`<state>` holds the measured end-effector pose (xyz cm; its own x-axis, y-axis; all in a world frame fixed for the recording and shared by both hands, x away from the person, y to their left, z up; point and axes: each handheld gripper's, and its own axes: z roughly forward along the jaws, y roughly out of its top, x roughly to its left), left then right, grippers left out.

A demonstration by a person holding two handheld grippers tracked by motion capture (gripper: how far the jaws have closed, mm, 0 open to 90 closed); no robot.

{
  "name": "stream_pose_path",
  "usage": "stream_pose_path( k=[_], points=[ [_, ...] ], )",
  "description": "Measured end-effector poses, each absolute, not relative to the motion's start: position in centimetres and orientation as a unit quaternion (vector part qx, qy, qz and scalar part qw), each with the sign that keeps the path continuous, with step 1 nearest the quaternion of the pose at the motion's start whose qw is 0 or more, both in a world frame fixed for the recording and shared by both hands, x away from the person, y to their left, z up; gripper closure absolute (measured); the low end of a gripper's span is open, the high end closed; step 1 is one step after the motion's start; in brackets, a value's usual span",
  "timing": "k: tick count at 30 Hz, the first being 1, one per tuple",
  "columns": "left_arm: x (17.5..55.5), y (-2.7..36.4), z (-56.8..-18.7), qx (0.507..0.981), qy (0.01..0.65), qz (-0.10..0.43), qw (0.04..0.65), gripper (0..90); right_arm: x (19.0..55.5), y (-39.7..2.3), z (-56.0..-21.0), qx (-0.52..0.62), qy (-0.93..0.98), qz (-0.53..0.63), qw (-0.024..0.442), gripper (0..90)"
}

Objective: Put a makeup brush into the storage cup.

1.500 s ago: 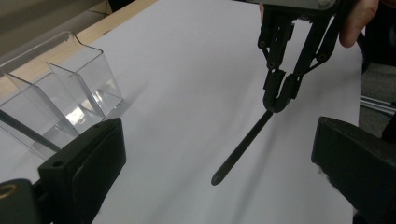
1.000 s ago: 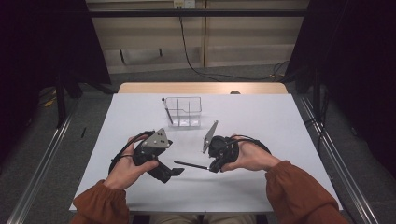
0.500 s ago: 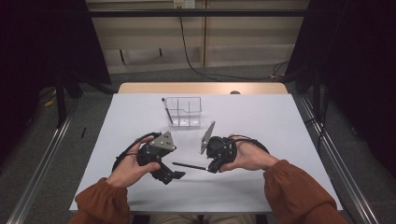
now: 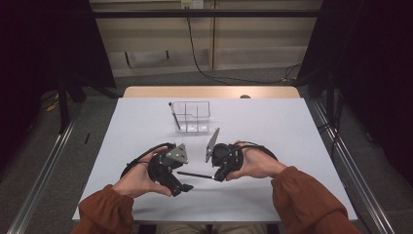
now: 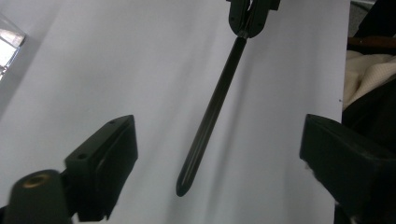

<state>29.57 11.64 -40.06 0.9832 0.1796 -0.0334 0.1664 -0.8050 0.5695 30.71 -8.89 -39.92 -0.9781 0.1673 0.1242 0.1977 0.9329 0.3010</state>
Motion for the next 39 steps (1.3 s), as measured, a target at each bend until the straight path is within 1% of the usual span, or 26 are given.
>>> stream_pose_path(
  k=[3,5,7,9,10,13,14,21,24,31,39],
  points=[
    [29.6,11.6,-40.1,0.952,0.088,0.014,0.291,23.1,30.7,-8.8,-40.0,-0.087,-0.982,-0.16,0.048,84.1],
    [29.6,11.5,-40.2,0.955,0.092,0.014,0.283,26.4,30.7,-8.7,-40.0,-0.086,-0.982,-0.159,0.048,84.1],
    [29.7,11.4,-40.3,0.956,0.087,0.008,0.279,33.4,30.7,-8.7,-40.0,-0.086,-0.982,-0.158,0.049,84.1],
    [29.8,11.3,-40.3,0.957,0.087,0.012,0.276,36.4,30.7,-8.6,-40.1,-0.084,-0.982,-0.159,0.049,84.1],
    [29.8,11.3,-40.3,0.957,0.085,0.01,0.275,39.9,30.7,-8.6,-40.1,-0.082,-0.982,-0.16,0.048,84.1],
    [29.7,11.2,-40.4,0.959,0.078,0.016,0.271,45.9,30.7,-8.5,-40.1,-0.085,-0.983,-0.159,0.048,84.1],
    [29.7,11.2,-40.3,0.959,0.075,0.019,0.273,52.3,30.6,-8.5,-40.1,-0.087,-0.982,-0.159,0.047,84.1],
    [29.8,11.0,-40.6,0.961,0.07,0.003,0.267,63.9,30.6,-8.2,-40.2,-0.083,-0.983,-0.158,0.051,84.1],
    [29.9,10.9,-40.7,0.961,0.073,0.005,0.268,65.4,30.6,-8.1,-40.4,-0.079,-0.983,-0.157,0.051,84.1],
    [30.0,10.8,-40.9,0.962,0.067,-0.002,0.266,75.0,30.5,-7.8,-40.4,-0.078,-0.983,-0.159,0.052,84.1],
    [30.1,10.7,-41.1,0.964,0.055,-0.005,0.259,77.2,30.5,-7.8,-40.4,-0.076,-0.983,-0.162,0.047,84.0]
  ],
)
